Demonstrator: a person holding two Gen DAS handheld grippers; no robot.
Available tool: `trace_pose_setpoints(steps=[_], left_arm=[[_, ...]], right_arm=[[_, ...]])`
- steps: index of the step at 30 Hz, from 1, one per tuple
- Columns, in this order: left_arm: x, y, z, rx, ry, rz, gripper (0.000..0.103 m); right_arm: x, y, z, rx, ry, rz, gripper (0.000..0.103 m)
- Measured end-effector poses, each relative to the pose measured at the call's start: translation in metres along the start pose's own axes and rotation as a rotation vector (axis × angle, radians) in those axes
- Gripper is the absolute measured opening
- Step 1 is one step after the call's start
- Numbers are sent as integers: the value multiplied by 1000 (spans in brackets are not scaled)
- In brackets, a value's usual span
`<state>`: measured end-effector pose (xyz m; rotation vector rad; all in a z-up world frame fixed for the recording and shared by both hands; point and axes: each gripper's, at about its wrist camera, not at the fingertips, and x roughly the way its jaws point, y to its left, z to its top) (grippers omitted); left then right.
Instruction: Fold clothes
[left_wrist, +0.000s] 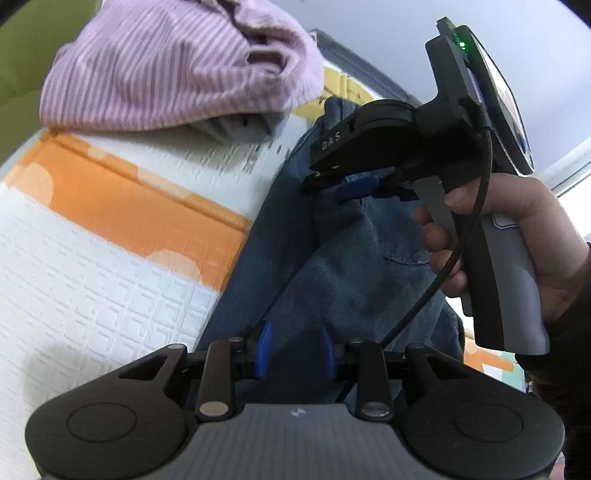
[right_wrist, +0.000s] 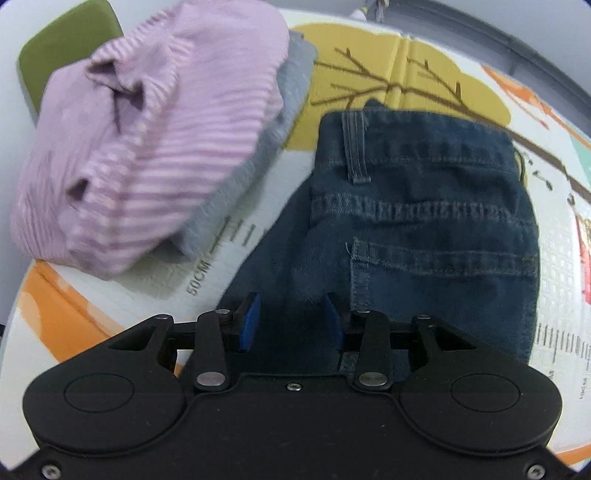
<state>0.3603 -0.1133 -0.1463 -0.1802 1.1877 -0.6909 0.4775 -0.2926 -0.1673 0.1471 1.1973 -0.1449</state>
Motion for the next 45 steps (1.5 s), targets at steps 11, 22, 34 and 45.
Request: trace_pose_setpoints(steps=[11, 22, 34, 45], left_arm=[[4, 3, 0, -19, 24, -5, 4], [-21, 1, 9, -30, -74, 52, 2], [-3, 22, 13, -107, -28, 80, 5], [-21, 8, 19, -104, -53, 2, 10]], right_arm=[[-14, -6, -1, 47, -46, 30, 3], [-66, -35, 19, 174, -213, 138, 2], [-20, -23, 39, 217, -211, 150, 5], [-55, -56, 55, 296, -340, 146, 30]])
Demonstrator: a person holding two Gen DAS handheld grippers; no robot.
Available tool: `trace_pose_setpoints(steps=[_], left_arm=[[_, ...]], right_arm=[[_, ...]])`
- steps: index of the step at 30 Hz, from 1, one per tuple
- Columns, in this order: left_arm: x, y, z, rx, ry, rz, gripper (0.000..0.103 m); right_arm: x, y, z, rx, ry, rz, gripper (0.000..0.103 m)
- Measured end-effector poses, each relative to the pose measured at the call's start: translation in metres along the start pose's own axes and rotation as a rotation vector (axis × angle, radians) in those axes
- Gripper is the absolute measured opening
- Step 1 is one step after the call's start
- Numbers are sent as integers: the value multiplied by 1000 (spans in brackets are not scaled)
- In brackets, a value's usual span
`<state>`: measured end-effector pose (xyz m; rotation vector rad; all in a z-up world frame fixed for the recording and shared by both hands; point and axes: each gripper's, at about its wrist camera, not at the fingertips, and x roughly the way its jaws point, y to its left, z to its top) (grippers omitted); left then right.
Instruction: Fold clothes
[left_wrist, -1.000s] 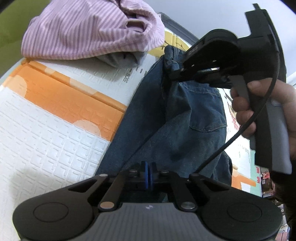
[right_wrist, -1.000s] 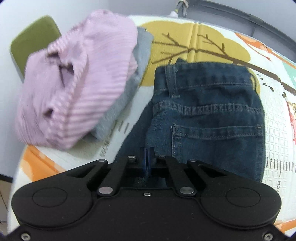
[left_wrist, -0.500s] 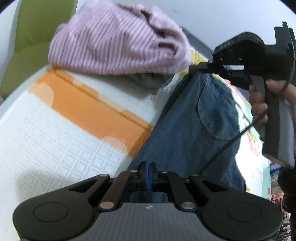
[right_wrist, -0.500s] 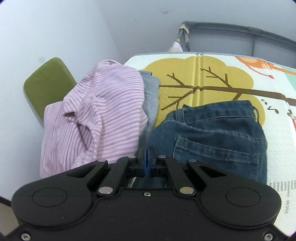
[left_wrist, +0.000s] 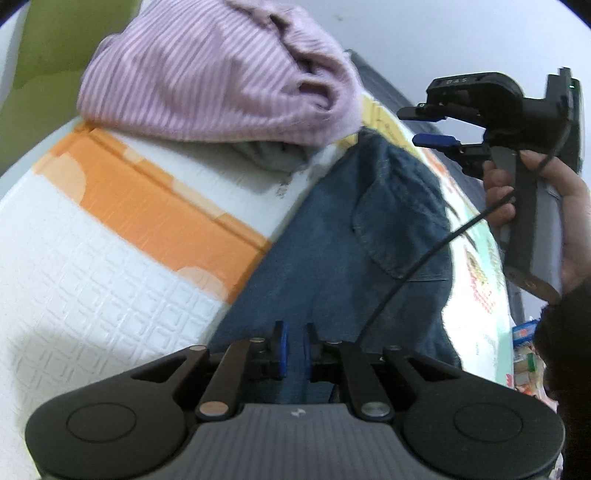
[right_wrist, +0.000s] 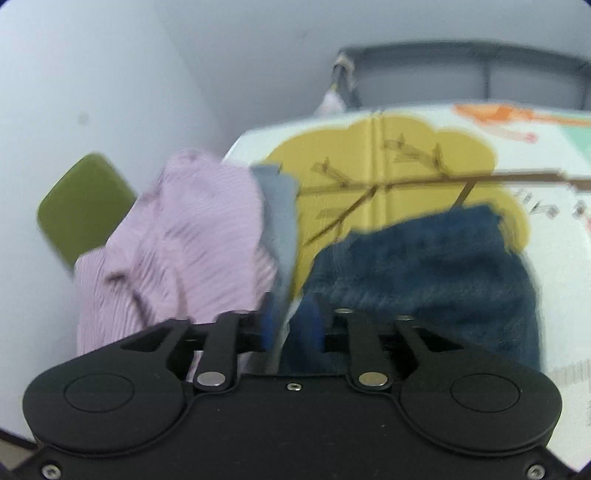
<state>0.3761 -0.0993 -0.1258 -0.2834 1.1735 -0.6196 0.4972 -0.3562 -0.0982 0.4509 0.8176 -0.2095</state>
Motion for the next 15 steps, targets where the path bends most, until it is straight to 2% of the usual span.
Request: trace_pose_setpoints(steps=[3, 6, 10, 13, 15], left_arm=[[-5, -10, 2, 26, -21, -12, 13], [-4, -16, 3, 49, -36, -12, 14], [5, -22, 1, 66, -7, -11, 15], [14, -20, -3, 71, 19, 8, 15], [19, -19, -6, 74, 42, 14, 15]], right_arm=[[-6, -9, 10, 6, -25, -18, 30], [-4, -20, 14, 5, -11, -43, 29], [8, -28, 10, -35, 43, -93, 17], [20, -34, 7, -24, 70, -117, 18], [28, -38, 7, 8, 87, -85, 19]])
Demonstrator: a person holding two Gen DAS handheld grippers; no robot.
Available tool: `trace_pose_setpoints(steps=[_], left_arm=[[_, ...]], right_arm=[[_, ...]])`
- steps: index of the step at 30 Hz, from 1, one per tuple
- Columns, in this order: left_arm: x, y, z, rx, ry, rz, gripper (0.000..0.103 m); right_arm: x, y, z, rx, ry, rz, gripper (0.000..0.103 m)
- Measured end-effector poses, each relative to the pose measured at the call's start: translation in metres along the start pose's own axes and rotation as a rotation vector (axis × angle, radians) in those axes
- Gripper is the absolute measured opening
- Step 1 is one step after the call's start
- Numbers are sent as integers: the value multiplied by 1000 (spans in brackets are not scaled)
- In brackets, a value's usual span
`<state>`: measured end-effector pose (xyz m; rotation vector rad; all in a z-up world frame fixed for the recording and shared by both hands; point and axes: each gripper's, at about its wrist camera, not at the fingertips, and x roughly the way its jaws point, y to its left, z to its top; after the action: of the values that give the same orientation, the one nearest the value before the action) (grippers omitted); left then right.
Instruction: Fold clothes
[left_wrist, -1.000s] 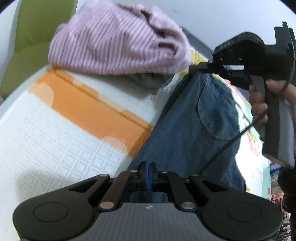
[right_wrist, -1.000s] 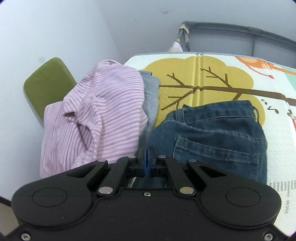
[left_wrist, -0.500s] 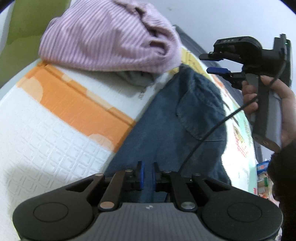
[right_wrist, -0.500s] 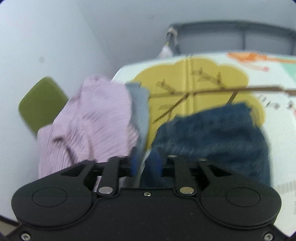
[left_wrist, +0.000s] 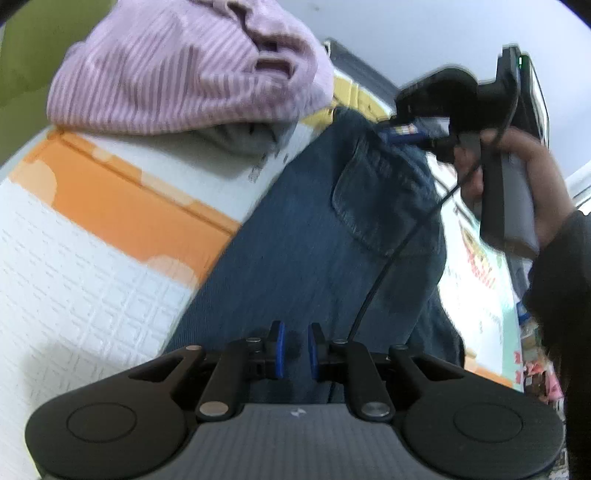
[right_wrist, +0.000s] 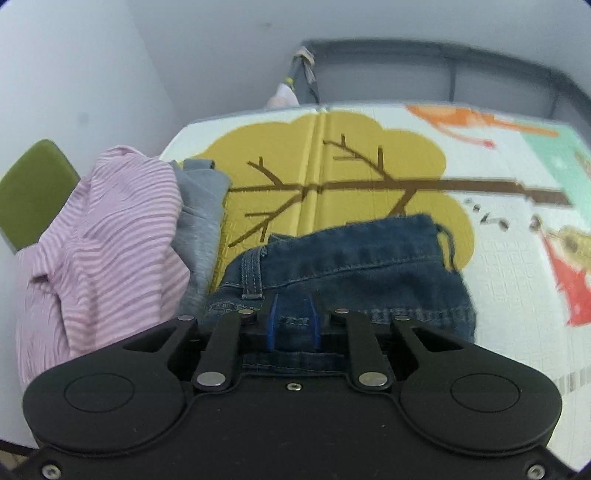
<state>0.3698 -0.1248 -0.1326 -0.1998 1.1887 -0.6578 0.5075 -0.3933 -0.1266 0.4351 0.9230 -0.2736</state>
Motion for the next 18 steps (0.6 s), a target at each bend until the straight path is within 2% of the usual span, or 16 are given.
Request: trace_pose_setpoints(steps=[3, 5, 13, 16, 18], left_arm=[[6, 3, -4, 8, 9, 8, 15], [9, 4, -5, 6, 14, 8, 15], [10, 3, -5, 28, 28, 4, 15], [10, 3, -4, 30, 34, -2, 15], [10, 3, -4, 31, 37, -4, 15]], right_arm=[[5, 9, 4, -34, -18, 7, 24], [10, 20, 9, -70, -25, -1, 31], [41, 52, 19, -181, 9, -63, 39], [54, 58, 16, -228, 15, -91, 37], [59, 60, 13, -250, 19, -98, 24]])
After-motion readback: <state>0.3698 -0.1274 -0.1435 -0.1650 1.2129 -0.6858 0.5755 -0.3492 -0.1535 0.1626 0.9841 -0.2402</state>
